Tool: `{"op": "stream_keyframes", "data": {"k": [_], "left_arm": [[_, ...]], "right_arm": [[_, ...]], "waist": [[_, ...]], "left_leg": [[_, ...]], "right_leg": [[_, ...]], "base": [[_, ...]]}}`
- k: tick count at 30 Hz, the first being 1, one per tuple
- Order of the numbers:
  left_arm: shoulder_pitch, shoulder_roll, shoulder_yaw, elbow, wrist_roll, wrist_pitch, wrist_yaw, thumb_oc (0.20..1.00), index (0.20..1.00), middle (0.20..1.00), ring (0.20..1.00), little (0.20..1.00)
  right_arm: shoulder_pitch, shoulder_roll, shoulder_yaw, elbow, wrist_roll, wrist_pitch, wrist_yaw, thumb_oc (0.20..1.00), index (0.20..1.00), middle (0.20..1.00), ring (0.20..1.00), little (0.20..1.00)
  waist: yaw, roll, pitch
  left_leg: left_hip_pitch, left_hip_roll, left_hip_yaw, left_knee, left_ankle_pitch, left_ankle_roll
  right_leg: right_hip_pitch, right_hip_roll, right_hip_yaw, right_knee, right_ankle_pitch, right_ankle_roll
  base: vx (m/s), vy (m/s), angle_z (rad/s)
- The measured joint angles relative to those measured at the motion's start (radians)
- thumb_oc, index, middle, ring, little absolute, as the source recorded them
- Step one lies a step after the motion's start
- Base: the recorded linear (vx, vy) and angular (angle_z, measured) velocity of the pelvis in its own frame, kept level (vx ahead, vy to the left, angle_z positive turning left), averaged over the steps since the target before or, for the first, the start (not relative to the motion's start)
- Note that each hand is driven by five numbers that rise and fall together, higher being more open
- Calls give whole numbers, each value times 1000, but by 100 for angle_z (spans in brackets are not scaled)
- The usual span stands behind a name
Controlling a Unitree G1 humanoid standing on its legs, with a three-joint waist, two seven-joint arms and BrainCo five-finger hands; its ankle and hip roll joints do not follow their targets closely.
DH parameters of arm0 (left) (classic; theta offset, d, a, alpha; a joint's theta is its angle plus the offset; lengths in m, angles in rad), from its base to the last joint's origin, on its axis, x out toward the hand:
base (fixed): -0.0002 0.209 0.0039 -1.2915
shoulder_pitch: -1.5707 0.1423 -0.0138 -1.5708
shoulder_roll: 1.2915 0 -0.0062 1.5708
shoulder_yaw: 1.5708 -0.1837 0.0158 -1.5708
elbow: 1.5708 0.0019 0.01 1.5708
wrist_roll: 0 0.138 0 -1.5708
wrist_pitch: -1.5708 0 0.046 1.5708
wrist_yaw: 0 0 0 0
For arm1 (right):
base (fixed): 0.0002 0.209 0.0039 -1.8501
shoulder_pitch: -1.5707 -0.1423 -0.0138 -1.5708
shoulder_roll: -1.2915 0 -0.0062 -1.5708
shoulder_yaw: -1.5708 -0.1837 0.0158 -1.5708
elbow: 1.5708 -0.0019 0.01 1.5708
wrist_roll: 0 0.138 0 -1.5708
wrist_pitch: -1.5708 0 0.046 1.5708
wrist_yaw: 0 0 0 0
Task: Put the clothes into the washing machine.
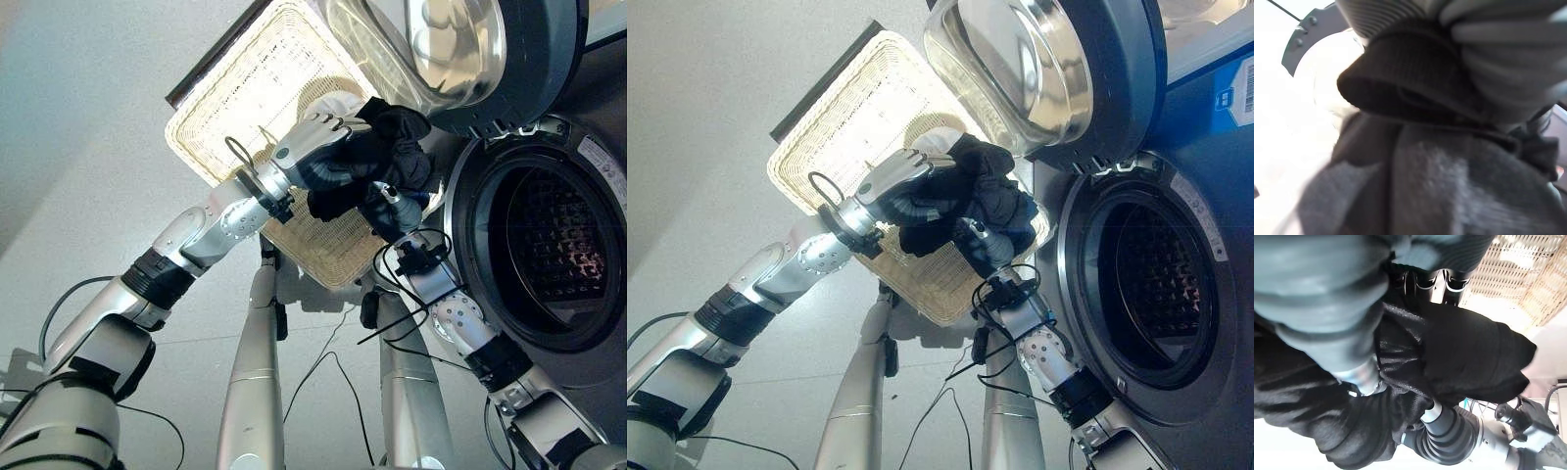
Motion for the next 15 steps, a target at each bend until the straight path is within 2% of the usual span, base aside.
{"op": "stream_keyframes", "data": {"k": [10, 11, 12, 13, 14, 15], "left_arm": [[4, -1, 0, -1, 6, 0, 2, 200, 200, 200, 200, 200], [5, -1, 0, -1, 6, 0, 2, 354, 354, 354, 354, 354], [5, -1, 0, -1, 6, 0, 2, 354, 354, 354, 354, 354], [5, -1, 0, -1, 6, 0, 5, 448, 448, 448, 448, 448], [5, -1, 0, -2, 6, 0, 5, 1000, 1000, 1000, 1000, 1000], [7, -2, 3, -2, 2, 1, 8, 1000, 1000, 1000, 1000, 1000]], "right_arm": [[4, 4, 0, 0, 1, -6, 0, 200, 200, 200, 200, 200], [5, 4, 0, 0, 1, -6, 0, 200, 200, 200, 200, 200], [5, 4, 0, 0, 1, -6, 0, 200, 200, 200, 200, 200], [5, 7, 0, 0, 2, -11, 0, 200, 200, 200, 200, 200], [5, 8, 0, 0, 2, -12, 0, 200, 200, 200, 200, 200], [7, 9, 0, 0, 1, -16, 0, 200, 200, 200, 200, 200]], "waist": [[1, 0, 0], [1, 0, 0], [1, 0, 0], [1, 0, 0], [1, 0, 0], [2, 0, 0]], "left_leg": [[0, 0, 1, -4, 0, 0], [0, 0, 1, -5, 0, 0], [0, 0, 1, -5, 0, 0], [0, 0, 2, -6, 0, 0], [0, 0, 2, -6, 0, 0], [0, 0, 2, -7, 0, 0]], "right_leg": [[-1, 1, 1, -5, 0, 0], [-1, 1, 1, -5, 0, 0], [-1, 1, 1, -5, 0, 0], [-1, 1, 1, -7, 1, -1], [-1, 1, 1, -7, 1, -1], [0, 1, 1, -7, 1, -1]], "base": [[0, 0, 0], [0, 0, 0], [0, 0, 0], [0, 0, 0], [0, 0, 0], [0, 0, 0]]}}
